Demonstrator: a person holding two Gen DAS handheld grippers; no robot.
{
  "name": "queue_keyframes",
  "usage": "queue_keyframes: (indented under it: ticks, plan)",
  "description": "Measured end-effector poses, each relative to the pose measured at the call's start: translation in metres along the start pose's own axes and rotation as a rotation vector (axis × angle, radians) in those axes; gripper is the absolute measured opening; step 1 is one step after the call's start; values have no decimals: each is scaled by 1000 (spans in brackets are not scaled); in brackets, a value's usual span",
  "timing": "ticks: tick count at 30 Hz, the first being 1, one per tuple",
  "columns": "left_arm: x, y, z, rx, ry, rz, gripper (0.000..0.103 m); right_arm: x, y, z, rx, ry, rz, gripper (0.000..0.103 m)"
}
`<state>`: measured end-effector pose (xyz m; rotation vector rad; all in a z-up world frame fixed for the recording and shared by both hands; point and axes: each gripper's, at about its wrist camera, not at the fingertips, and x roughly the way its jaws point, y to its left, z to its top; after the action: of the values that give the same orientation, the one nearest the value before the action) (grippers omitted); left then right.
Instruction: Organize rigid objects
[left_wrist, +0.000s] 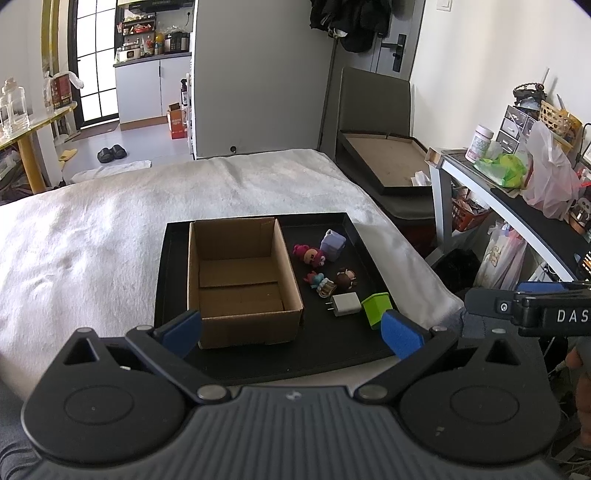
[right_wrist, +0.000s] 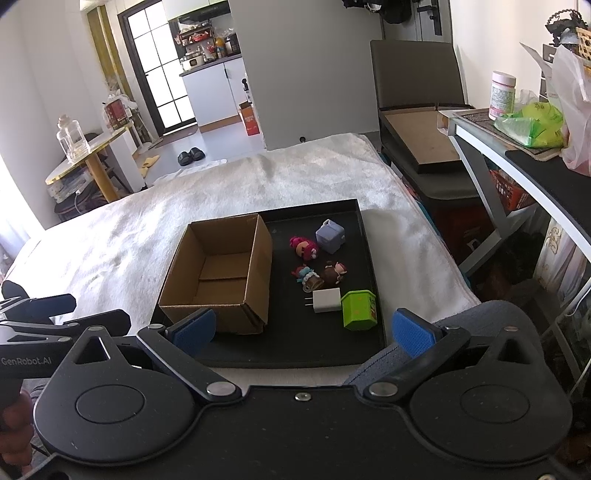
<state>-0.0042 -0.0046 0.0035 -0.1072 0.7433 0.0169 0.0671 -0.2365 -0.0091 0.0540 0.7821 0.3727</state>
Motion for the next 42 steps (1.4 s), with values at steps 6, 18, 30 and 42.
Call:
queue_keyframes:
  ticks: [6, 18, 30, 42]
  plan:
    - [-1, 1, 0, -5, -3, 4, 102, 0, 0, 0, -2, 2, 0, 103]
    - [5, 0, 0, 19, 17, -5, 102, 2, 1, -2, 3, 9, -6, 103]
    - [27, 7, 12, 12, -7, 20, 102, 25, -7, 0, 5, 27, -8, 103]
    - [65, 26, 18, -42, 7, 64, 102, 63, -17, -1, 32, 69, -17, 103]
